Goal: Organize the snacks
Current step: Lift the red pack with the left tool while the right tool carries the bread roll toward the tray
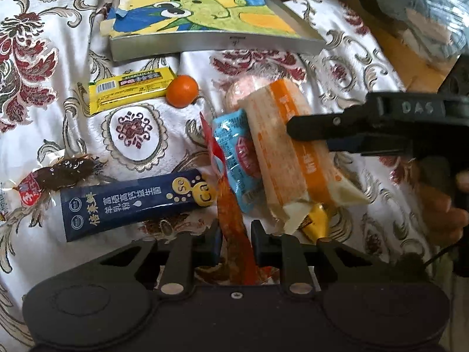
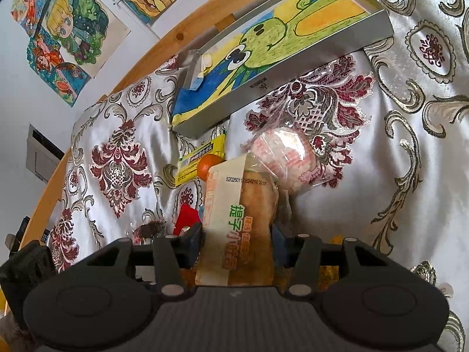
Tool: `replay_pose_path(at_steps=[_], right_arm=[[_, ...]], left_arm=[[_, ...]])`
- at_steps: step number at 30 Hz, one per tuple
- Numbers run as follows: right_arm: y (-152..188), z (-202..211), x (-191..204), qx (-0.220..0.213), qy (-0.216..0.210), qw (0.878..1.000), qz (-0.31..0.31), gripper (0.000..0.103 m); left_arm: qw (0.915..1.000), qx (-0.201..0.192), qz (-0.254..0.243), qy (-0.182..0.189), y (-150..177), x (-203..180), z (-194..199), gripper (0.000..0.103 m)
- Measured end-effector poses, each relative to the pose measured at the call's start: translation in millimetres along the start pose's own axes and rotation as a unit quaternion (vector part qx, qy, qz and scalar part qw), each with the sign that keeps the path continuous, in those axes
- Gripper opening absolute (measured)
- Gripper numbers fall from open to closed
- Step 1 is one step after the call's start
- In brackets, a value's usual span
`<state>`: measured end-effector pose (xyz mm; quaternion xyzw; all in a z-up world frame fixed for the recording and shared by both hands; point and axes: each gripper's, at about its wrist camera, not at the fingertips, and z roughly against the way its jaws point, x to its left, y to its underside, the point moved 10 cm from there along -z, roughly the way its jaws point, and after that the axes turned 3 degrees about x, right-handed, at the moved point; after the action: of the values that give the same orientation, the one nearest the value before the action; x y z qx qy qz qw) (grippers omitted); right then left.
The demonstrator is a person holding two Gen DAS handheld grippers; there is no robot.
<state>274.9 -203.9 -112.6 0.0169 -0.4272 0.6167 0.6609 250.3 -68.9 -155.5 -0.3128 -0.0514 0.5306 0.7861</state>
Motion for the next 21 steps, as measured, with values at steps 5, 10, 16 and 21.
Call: replay_pose_path(at_steps=[5,10,16,21], right_arm=[[3.1,-7.3,-2.4,0.015,-0.001,1.0,-0.007,0.06],[9.6,-13.6,-1.1,0.035,-0.003,0.999,-0.002,0.062],[12.5,-12.3,3.9,0.029,0.006,0.999,0.02,0.054],[8.0,-0.3,9.2,0.013,-0.009,1.0,0.017,0.054]], left_arm=[[0.9998,-0.003,0.018,-0.005,-2.2,7.3,0.3,0.021],[0.9999,-0.007,0.01,-0.011,-2.4,5.7,2.4,0.02],[0.9998,-0.012,0.013,-0.011,-3.3,5.9,5.6,0.016],[0.9993,-0.024,0.016,-0.022,-4.6,8.3,14.0,0.015]])
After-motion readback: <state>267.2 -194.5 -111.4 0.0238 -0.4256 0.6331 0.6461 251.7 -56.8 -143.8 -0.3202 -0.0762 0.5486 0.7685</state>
